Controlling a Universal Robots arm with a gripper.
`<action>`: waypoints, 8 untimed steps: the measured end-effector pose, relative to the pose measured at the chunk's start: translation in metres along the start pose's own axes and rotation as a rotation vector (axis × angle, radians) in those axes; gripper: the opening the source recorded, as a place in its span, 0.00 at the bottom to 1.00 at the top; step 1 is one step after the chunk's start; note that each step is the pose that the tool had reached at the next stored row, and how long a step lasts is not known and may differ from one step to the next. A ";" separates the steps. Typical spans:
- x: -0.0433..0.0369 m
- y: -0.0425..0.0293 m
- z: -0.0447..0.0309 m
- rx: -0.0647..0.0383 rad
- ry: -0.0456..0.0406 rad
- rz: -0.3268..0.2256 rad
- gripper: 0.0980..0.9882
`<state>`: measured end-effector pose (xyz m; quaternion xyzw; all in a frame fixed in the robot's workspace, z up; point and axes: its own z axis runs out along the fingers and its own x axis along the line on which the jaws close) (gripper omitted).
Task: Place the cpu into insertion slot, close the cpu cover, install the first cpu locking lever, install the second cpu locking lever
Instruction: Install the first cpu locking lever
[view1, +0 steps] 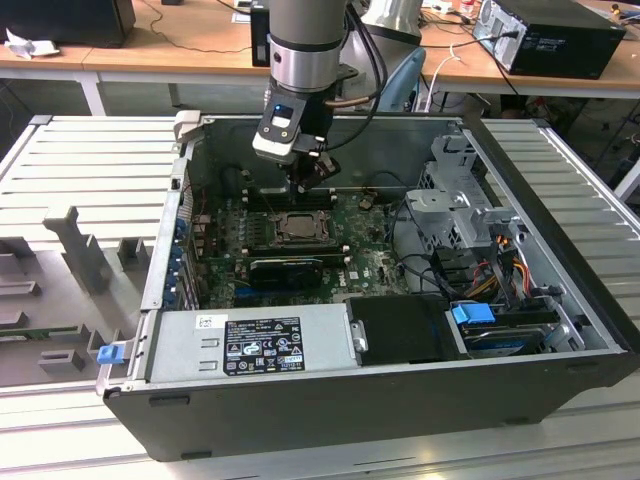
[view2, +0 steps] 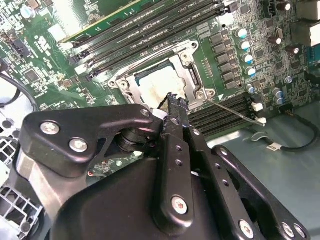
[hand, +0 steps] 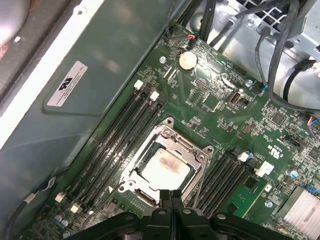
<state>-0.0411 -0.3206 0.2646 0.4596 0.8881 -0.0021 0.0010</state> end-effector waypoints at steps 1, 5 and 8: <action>0.0000 0.0000 0.0000 0.000 -0.0002 -0.008 0.01; 0.0000 0.0000 0.0000 0.000 -0.0007 -0.052 0.01; 0.0000 0.0000 0.0000 0.000 -0.0010 -0.074 0.01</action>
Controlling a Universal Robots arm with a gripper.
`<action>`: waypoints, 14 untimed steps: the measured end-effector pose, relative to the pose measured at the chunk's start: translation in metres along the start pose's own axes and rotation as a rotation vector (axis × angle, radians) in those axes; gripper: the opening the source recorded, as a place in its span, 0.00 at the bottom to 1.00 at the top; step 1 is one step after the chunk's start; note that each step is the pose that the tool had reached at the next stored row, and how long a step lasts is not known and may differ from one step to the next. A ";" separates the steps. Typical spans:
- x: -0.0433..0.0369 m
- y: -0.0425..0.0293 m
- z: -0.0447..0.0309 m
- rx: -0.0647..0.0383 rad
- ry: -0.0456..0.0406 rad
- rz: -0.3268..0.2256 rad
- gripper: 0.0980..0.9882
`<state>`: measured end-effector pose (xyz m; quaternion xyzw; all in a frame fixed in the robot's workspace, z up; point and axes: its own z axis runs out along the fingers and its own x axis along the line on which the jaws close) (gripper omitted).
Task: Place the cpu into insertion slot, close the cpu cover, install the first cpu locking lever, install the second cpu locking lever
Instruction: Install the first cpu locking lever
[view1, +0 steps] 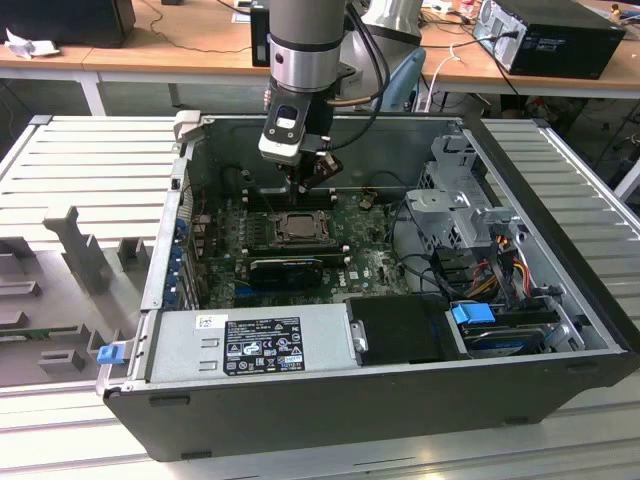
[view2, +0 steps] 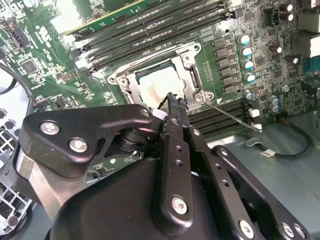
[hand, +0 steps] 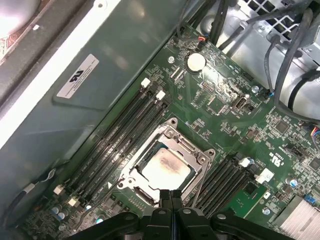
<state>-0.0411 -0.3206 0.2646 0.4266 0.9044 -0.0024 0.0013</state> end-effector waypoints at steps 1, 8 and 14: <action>0.0000 0.0000 0.0000 0.000 -0.0001 -0.009 0.01; 0.0000 0.0000 0.0000 0.000 -0.0007 -0.088 0.01; 0.0003 0.0003 -0.0029 0.010 -0.0115 -0.129 0.01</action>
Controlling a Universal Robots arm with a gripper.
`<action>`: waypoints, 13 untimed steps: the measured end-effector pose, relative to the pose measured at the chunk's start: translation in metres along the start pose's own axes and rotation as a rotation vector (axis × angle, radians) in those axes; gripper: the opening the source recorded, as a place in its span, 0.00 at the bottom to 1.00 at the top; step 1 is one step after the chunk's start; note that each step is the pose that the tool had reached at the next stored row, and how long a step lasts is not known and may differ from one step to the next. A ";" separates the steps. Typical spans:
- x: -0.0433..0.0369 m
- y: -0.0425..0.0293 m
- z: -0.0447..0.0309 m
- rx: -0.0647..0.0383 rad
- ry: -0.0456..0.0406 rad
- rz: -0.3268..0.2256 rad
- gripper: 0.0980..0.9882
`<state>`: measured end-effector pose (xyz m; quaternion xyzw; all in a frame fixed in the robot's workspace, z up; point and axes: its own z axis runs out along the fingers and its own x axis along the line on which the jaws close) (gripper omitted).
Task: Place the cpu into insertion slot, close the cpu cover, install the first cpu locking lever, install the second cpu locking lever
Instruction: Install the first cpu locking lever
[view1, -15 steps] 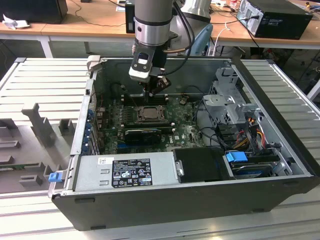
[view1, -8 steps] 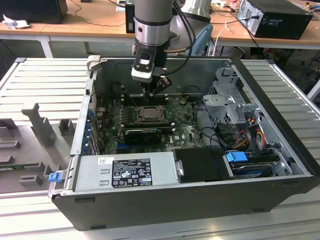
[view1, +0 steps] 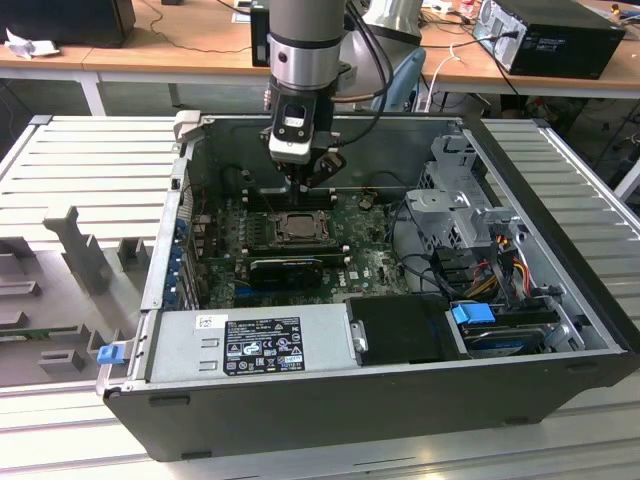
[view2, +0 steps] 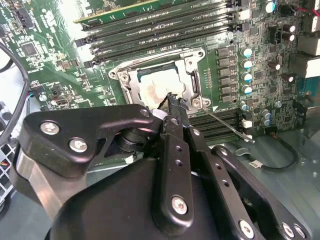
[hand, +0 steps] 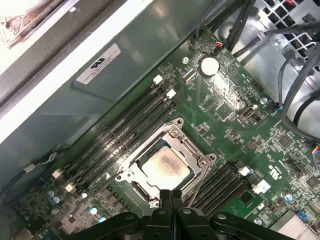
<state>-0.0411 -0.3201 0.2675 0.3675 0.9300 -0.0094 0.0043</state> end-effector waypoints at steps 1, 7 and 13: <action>0.0000 0.0001 -0.0012 0.001 -0.0009 -0.002 0.01; 0.0000 0.0010 -0.0115 0.003 -0.0034 -0.025 0.01; 0.0000 0.0010 -0.0114 0.001 -0.0053 -0.142 0.01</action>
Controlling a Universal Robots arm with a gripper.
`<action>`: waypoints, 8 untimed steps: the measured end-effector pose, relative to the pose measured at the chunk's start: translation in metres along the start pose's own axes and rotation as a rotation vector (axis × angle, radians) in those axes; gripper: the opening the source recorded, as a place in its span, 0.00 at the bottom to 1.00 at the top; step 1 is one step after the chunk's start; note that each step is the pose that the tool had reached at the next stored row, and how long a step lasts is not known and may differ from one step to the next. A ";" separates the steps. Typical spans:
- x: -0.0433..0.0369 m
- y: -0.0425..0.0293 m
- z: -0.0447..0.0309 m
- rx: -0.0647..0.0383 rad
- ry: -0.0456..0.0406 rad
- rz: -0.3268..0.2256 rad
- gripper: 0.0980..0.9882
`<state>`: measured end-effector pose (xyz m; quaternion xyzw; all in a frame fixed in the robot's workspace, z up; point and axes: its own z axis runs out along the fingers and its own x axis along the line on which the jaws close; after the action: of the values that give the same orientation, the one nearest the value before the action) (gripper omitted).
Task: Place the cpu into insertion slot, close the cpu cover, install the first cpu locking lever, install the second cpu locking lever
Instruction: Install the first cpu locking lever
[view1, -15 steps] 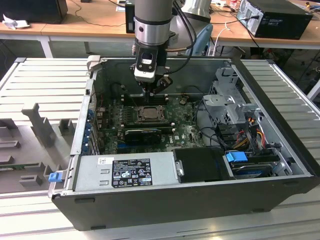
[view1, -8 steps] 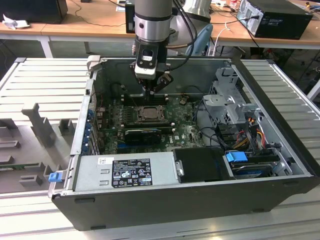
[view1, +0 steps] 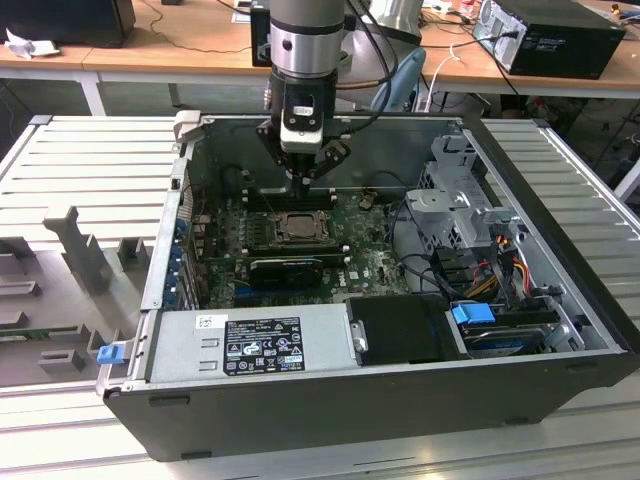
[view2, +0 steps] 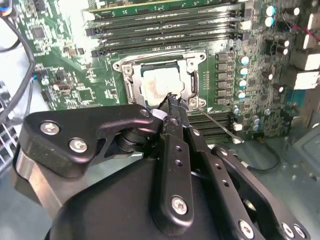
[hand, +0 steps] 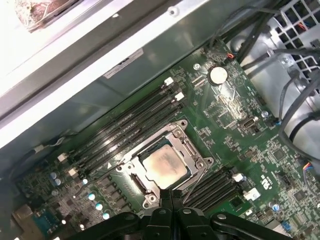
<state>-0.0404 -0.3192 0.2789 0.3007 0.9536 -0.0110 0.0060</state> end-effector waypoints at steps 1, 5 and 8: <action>0.0000 0.0000 0.0000 0.000 -0.0003 -0.009 0.01; 0.0000 0.0000 -0.0001 0.000 -0.0018 -0.056 0.01; 0.0000 0.0000 0.0000 0.000 -0.0022 -0.077 0.01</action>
<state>-0.0404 -0.3192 0.2789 0.2636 0.9645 -0.0115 0.0066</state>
